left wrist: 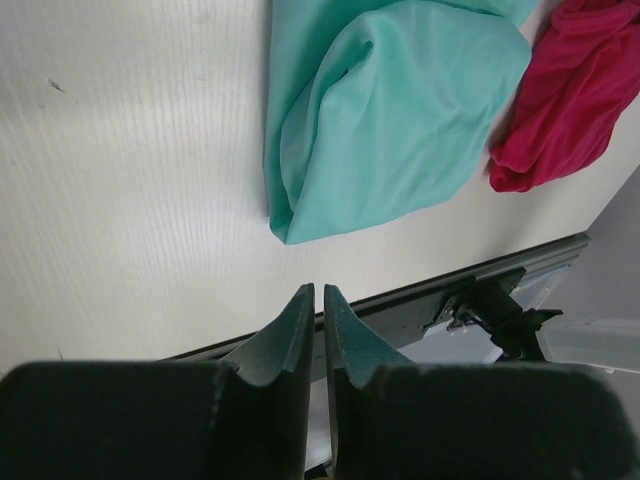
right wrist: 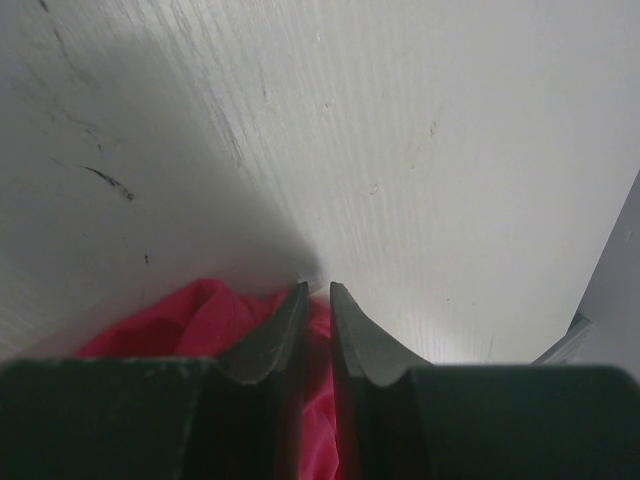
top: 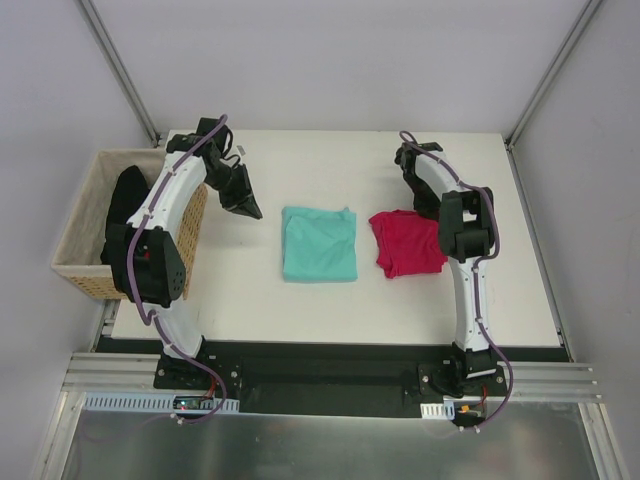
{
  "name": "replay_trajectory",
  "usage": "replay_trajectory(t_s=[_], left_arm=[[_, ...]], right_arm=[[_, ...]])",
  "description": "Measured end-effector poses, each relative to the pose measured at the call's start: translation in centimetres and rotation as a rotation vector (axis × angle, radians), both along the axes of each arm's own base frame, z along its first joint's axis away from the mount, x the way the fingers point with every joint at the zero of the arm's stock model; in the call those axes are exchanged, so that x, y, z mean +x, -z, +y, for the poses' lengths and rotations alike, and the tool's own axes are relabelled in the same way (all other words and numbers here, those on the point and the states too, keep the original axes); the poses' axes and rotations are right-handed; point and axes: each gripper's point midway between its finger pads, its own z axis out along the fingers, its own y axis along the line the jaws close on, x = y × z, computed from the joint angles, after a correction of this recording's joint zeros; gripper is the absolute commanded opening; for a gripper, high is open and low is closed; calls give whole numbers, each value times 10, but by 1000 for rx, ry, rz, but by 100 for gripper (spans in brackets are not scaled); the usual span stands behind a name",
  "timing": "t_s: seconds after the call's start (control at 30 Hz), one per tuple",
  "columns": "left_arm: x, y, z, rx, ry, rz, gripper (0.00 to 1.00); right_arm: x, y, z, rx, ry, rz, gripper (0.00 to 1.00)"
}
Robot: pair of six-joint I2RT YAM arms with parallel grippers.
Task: Fold and stack the t-shirts
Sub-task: Put the neatly folded tshirt into the corner of the board with both arms
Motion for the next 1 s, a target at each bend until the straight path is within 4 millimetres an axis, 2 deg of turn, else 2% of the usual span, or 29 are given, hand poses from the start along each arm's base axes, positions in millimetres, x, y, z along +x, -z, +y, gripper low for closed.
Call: replay_trajectory(t_s=[0.23, 0.4, 0.5, 0.6, 0.77, 1.0], left_arm=[[-5, -5, 1, -3, -1, -18, 7], [-6, -7, 1, -5, 0, -32, 7], [-6, -7, 1, -6, 0, -33, 8], [-6, -7, 0, -7, 0, -33, 8], [-9, -6, 0, -9, 1, -28, 8], [-16, 0, 1, -8, 2, -6, 7]], right_arm=[[-6, -9, -9, -42, 8, -3, 20], [-16, -31, -32, -68, 49, -22, 19], [-24, -37, -46, -75, 83, -26, 18], [-42, -33, -55, -82, 108, 9, 16], [-66, -16, -51, -67, 103, 67, 15], [-63, -11, -39, -38, 85, 46, 15]])
